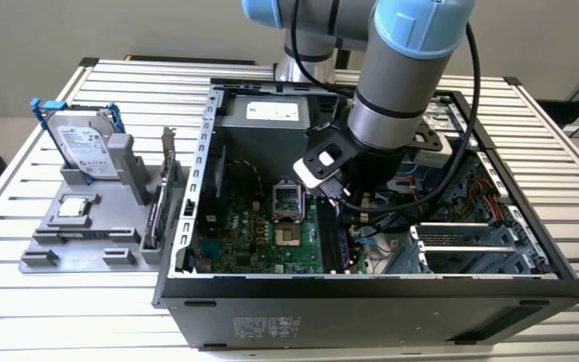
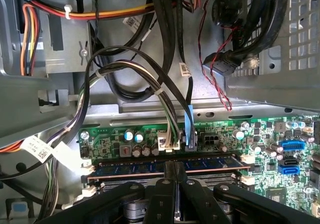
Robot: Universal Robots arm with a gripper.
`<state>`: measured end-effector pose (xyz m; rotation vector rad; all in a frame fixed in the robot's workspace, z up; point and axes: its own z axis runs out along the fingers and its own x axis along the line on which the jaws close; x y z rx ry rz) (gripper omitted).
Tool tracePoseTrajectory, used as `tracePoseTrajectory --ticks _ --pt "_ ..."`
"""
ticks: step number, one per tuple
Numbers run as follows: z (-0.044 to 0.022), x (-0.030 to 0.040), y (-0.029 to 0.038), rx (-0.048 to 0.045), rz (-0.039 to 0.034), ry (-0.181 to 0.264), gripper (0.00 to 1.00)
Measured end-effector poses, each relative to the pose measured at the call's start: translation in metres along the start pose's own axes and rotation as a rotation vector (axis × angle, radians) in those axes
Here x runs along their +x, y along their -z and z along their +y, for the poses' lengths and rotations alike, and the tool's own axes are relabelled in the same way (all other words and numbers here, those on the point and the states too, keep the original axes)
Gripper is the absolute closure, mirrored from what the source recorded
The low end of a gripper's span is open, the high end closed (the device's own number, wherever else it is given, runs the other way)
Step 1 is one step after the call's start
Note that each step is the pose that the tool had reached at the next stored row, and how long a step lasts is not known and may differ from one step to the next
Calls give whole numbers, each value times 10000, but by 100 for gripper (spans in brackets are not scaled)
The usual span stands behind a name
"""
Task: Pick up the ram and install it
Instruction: 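Press down the ram until it locks into place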
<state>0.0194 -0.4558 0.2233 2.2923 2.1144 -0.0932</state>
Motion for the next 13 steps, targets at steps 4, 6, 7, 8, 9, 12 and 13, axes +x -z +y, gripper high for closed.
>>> tracePoseTrajectory --ticks 4,6,7,8,9,12,13 --pt "0 1 -11 -1 3 0 100" --pt "0 1 -15 0 0 0 100" --pt "0 1 -18 0 0 0 100" --pt "1 1 -20 0 0 0 100" --pt "1 1 -23 0 0 0 100" --pt "1 2 -32 -1 3 0 100" --pt "1 2 -33 0 1 0 100"
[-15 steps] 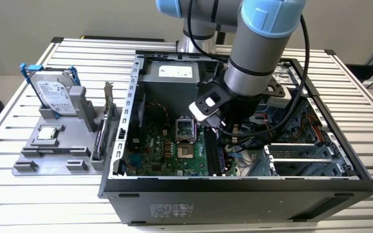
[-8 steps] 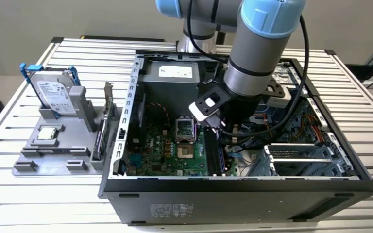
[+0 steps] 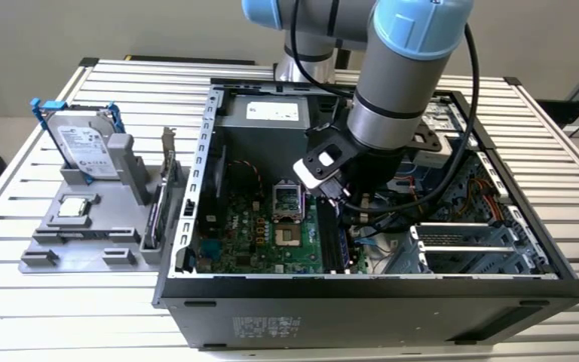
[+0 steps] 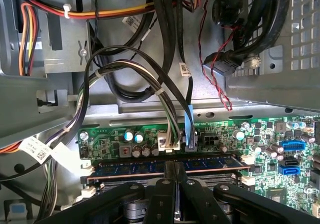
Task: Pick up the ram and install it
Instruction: 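Press down the ram until it locks into place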
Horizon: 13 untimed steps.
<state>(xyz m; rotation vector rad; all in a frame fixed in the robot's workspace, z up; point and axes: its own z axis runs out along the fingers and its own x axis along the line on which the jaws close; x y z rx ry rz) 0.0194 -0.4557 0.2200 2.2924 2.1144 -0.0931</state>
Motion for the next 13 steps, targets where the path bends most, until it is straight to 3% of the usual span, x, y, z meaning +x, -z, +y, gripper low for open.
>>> tracePoseTrajectory --ticks 13 --pt "0 1 -21 0 1 0 100"
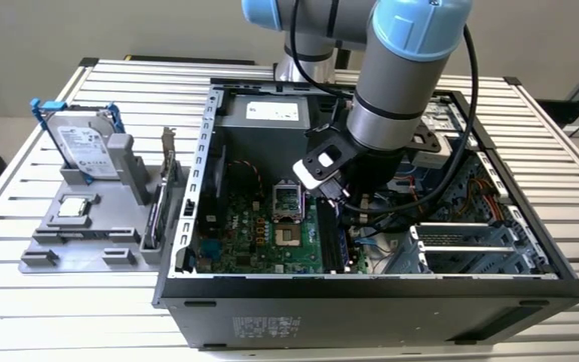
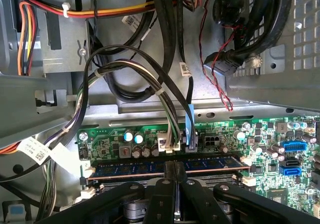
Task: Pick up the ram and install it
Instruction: 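Press down the ram until it locks into place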
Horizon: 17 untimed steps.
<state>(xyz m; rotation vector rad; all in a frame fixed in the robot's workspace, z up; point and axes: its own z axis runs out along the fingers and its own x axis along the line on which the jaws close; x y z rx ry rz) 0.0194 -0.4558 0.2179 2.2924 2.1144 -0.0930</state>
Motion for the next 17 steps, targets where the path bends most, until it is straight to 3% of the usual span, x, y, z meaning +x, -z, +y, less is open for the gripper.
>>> tracePoseTrajectory --ticks 17 --pt "0 0 -2 0 -1 0 100"
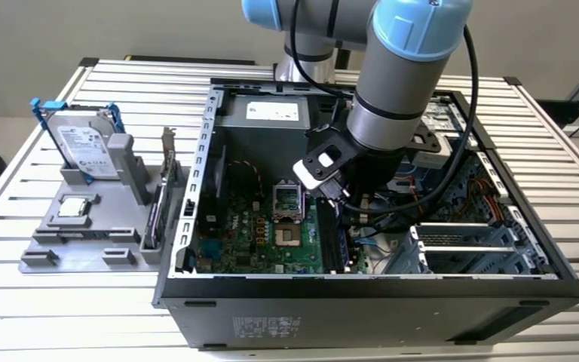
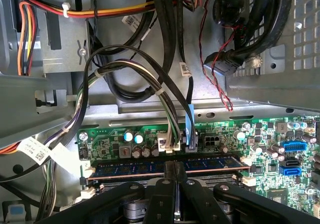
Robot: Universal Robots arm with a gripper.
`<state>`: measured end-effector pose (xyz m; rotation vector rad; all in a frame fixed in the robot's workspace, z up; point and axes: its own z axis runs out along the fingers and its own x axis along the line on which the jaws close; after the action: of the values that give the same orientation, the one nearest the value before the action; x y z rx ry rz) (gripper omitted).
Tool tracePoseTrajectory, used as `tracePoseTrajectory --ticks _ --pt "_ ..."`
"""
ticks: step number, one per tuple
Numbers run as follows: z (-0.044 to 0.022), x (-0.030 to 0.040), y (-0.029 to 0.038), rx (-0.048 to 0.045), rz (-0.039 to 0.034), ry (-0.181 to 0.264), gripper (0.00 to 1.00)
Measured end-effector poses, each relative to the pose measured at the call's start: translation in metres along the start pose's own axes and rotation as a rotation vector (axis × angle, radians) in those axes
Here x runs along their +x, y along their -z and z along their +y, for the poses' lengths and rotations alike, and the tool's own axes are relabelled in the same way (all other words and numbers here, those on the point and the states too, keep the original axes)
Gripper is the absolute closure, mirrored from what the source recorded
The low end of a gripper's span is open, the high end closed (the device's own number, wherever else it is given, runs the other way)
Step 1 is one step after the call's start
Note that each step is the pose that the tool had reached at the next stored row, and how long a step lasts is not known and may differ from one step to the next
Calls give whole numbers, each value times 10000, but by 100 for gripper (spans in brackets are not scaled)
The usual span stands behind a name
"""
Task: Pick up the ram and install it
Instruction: 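Press down the ram until it locks into place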
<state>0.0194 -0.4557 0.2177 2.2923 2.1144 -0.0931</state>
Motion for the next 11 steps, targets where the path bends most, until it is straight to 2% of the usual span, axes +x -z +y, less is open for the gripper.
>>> tracePoseTrajectory --ticks 11 --pt "0 0 0 1 -1 0 100"
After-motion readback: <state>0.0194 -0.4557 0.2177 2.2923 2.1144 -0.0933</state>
